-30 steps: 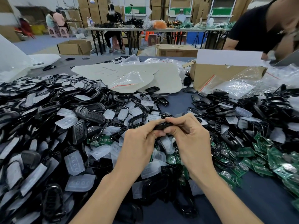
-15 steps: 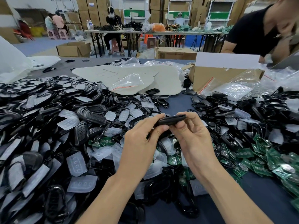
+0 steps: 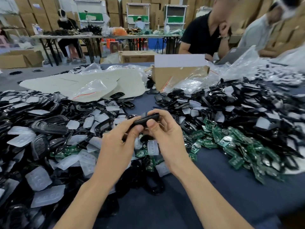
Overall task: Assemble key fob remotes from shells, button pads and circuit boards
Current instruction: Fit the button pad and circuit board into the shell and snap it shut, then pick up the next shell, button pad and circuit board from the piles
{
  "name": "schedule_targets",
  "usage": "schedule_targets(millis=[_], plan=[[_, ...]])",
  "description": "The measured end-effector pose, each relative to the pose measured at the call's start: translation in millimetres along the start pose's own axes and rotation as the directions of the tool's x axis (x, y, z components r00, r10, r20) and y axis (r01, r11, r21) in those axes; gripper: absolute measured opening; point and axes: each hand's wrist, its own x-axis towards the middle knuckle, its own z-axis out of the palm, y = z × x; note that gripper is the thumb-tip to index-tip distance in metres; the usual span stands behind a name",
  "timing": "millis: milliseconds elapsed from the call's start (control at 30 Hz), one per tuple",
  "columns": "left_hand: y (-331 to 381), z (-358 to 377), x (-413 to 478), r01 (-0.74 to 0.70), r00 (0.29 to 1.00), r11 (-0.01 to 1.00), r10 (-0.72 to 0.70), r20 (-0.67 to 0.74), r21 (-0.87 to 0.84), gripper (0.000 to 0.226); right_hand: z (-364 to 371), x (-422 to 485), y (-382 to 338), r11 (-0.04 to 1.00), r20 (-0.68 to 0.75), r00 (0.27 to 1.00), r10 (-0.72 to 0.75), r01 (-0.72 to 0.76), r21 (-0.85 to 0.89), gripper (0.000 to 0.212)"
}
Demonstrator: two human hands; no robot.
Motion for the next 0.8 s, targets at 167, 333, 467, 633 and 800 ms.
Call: schedule_targets(millis=[167, 333, 467, 633, 800], plan=[[55.5, 37.1, -17.6, 0.027, 0.998, 0.977, -0.014, 0.060, -0.212, 0.015, -28.1, -40.0, -33.2, 0.999, -0.264, 0.963, -0.051, 0.049, -0.015, 0.016], [138.1, 103.9, -36.8, 0.048, 0.970, 0.879, 0.073, 0.234, -0.474, 0.009, -71.0, -84.1, -77.7, 0.978, -0.571, 0.821, -0.018, 0.134, 0.162, 0.023], [208.4, 167.8, -60.8, 0.137, 0.877, 0.820, 0.161, 0.452, -0.557, 0.007, -122.1, -120.6, -120.8, 0.953, -0.799, 0.599, -0.059, 0.271, 0.133, 0.019], [282.5, 236.9, -95.0, 0.217, 0.667, 0.781, 0.319, 0.673, -0.586, 0.015, -187.4, -164.5, -171.9, 0.932, -0.960, 0.239, -0.145, 0.358, -0.052, 0.020], [300.2, 276.2, -120.9, 0.245, 0.494, 0.829, 0.339, 0.801, -0.502, 0.019, -222.3, -192.7, -182.9, 0.974, -0.993, 0.106, -0.060, 0.222, -0.035, 0.032]])
